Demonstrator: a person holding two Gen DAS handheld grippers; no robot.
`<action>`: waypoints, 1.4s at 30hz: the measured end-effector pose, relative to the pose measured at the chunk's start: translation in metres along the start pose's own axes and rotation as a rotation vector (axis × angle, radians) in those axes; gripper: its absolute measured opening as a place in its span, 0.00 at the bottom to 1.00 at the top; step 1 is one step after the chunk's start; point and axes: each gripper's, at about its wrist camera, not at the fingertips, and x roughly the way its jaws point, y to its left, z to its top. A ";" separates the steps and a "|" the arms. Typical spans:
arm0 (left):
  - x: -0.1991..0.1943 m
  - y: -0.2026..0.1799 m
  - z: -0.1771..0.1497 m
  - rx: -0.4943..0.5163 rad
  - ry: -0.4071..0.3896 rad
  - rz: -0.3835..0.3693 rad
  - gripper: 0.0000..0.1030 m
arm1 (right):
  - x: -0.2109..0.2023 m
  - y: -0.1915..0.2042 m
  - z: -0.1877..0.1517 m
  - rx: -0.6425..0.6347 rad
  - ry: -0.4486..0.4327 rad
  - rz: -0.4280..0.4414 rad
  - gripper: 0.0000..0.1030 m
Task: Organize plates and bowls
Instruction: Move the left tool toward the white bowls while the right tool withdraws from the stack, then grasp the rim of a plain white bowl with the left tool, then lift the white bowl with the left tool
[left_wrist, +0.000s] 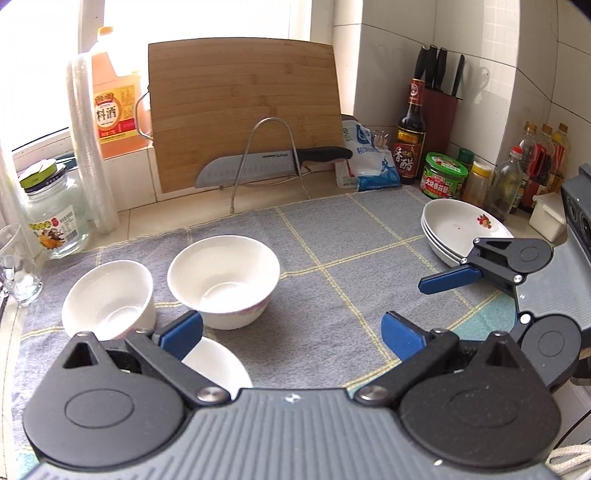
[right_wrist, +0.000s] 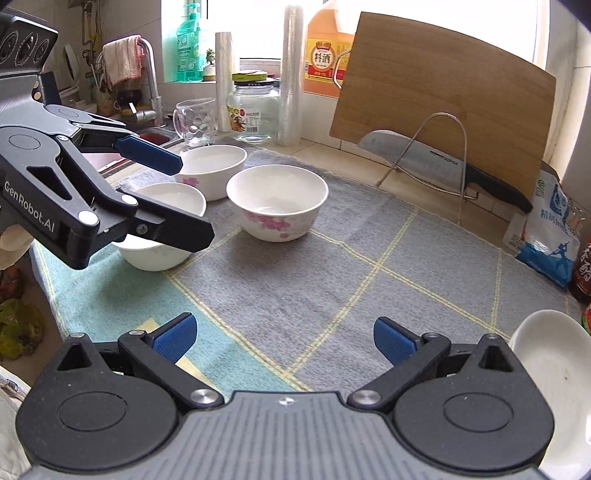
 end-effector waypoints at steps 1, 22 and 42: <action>-0.004 0.009 -0.002 -0.003 0.000 0.016 0.99 | 0.005 0.007 0.003 -0.005 -0.001 0.011 1.00; 0.019 0.109 -0.032 -0.015 0.184 -0.005 0.88 | 0.070 0.106 0.034 -0.120 -0.033 0.063 1.00; 0.033 0.116 -0.030 -0.020 0.238 -0.111 0.51 | 0.079 0.113 0.040 -0.117 -0.027 0.067 0.81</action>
